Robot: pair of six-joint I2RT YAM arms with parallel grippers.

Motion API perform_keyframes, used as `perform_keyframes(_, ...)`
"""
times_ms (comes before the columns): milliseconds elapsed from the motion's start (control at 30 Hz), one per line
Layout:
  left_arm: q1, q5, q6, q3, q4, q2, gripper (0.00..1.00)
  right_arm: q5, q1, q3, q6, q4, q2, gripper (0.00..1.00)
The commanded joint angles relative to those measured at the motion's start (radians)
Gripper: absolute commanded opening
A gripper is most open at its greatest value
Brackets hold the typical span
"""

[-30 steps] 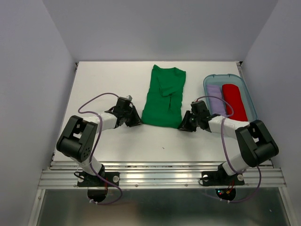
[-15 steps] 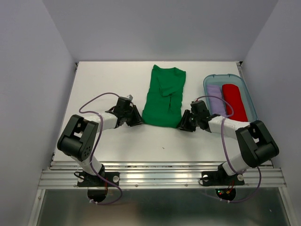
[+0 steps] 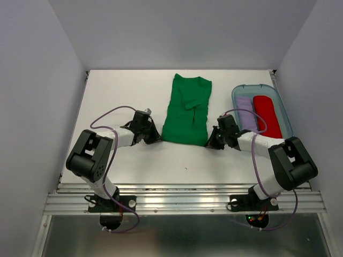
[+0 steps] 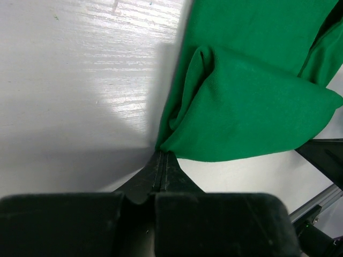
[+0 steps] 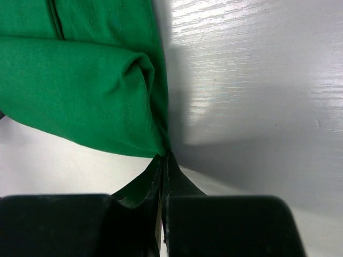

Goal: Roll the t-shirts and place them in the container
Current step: Roll the T-shirt to the center of the board.

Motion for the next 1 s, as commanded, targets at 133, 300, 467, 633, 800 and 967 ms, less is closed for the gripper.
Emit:
perform_keyframes(133,0.002,-0.006,-0.006,-0.019,-0.038,-0.06,0.0,-0.017,-0.003,-0.011,-0.035,-0.028,-0.05,0.01)
perform_keyframes(300,0.002,0.001,-0.022,-0.035,-0.056,-0.116,0.0,-0.04,-0.003,-0.018,-0.043,-0.052,-0.092,0.01)
perform_keyframes(467,-0.004,0.005,-0.039,-0.07,-0.067,-0.171,0.0,-0.074,-0.003,-0.035,-0.046,-0.08,-0.133,0.01)
perform_keyframes(633,-0.029,0.005,-0.068,-0.104,-0.087,-0.234,0.0,-0.1,-0.003,-0.052,-0.046,-0.12,-0.179,0.01)
perform_keyframes(800,-0.055,-0.01,-0.106,-0.127,-0.145,-0.314,0.0,-0.115,-0.003,-0.06,-0.047,-0.181,-0.247,0.01)
perform_keyframes(967,-0.061,-0.039,-0.126,-0.107,-0.223,-0.381,0.0,-0.112,-0.003,-0.04,-0.058,-0.242,-0.294,0.01)
